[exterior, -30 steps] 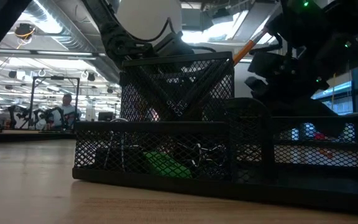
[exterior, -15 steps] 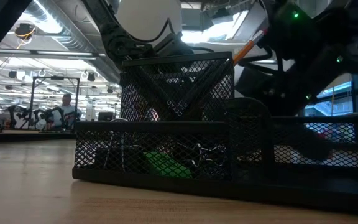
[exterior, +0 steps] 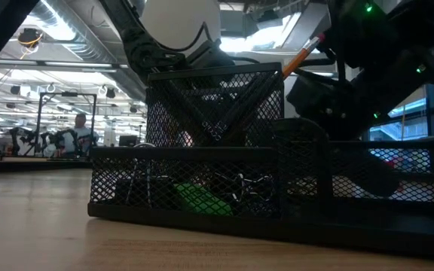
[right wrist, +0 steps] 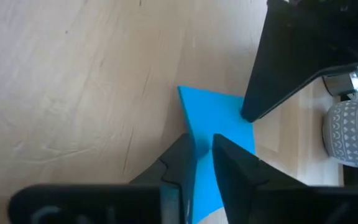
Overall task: Pick and place office supplies into organizer
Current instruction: Put the blue sticky notes into the desk organizer
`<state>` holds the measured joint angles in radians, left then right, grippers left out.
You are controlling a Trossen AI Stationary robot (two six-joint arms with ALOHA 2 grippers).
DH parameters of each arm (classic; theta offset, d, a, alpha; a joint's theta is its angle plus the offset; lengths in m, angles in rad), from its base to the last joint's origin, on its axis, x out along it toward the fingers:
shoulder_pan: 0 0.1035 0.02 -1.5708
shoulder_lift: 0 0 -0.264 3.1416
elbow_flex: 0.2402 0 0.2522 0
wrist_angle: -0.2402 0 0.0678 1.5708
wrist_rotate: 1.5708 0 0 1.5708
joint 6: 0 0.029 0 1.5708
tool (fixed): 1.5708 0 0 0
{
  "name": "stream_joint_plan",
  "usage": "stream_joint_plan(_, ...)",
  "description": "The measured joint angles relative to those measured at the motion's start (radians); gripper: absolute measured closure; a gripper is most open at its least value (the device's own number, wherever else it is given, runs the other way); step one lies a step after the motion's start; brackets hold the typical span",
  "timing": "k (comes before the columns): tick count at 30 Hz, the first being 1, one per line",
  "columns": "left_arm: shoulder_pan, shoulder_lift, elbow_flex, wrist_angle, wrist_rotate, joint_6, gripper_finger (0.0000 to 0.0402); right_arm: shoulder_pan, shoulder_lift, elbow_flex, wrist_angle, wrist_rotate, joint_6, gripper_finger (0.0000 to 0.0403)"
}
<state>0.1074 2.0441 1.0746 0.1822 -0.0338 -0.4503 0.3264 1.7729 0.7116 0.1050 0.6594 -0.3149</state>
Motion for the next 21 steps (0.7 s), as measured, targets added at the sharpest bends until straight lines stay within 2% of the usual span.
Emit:
stream_joint_plan(8,0.000,0.000,0.000,0.000,0.002,-0.011,0.0286,0.000,-0.001,0.000,-0.005,-0.032,0.048,0.0395)
stream_joint_plan(15,0.000,-0.003,0.000,0.004,0.001,-0.010,0.0286,0.001,-0.002,0.004,-0.024,-0.040,0.124,0.0399)
stream_joint_plan(21,0.014,-0.036,-0.006,-0.008,0.010,0.034,0.0286,0.005,-0.002,0.093,-0.226,-0.041,0.217,0.0400)
